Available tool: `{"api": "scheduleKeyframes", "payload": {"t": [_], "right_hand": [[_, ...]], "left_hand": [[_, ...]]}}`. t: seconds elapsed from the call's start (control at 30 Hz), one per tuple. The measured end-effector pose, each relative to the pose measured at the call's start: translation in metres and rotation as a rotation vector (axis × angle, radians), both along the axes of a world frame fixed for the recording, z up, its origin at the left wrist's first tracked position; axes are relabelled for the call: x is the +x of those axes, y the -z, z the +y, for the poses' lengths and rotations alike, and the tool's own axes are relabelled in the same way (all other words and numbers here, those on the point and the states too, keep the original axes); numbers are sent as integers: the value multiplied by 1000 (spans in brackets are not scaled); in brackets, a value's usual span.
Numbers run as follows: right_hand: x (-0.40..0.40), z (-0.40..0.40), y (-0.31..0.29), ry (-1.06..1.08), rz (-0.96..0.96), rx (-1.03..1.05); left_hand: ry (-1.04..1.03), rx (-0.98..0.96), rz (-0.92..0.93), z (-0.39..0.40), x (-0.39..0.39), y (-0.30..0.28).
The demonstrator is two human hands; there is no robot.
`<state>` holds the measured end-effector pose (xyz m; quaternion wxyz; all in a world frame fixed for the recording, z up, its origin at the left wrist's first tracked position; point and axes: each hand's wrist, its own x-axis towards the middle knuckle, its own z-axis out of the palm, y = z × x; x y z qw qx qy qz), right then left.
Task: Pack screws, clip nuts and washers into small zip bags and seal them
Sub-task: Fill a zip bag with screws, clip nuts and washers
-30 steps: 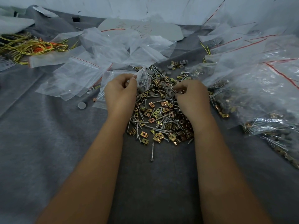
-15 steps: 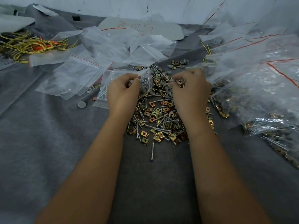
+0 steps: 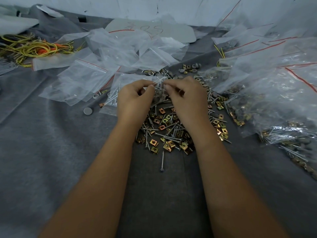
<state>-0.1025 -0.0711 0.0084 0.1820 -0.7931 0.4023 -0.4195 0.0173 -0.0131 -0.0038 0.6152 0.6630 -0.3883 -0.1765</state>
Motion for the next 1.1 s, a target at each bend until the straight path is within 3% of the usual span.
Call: {"api": "scheduleKeyframes", "payload": {"t": [0.17, 0.37, 0.47, 0.83, 1.03, 1.1], "right_hand": [[-11, -6, -3, 149, -79, 60], [-20, -13, -2, 230, 327, 218], [-18, -14, 4, 235, 421, 156], [-19, -17, 3, 250, 348, 65], [-11, -6, -5, 104, -33, 9], [-3, 0, -4, 28, -42, -65]], "left_hand": [[-48, 11, 26, -2, 3, 2], [-46, -5, 23, -2, 2, 2], [-47, -9, 36, -3, 2, 2], [-42, -9, 44, -3, 2, 2], [-45, 6, 2, -3, 2, 1], [-31, 16, -26, -2, 1, 0]]}}
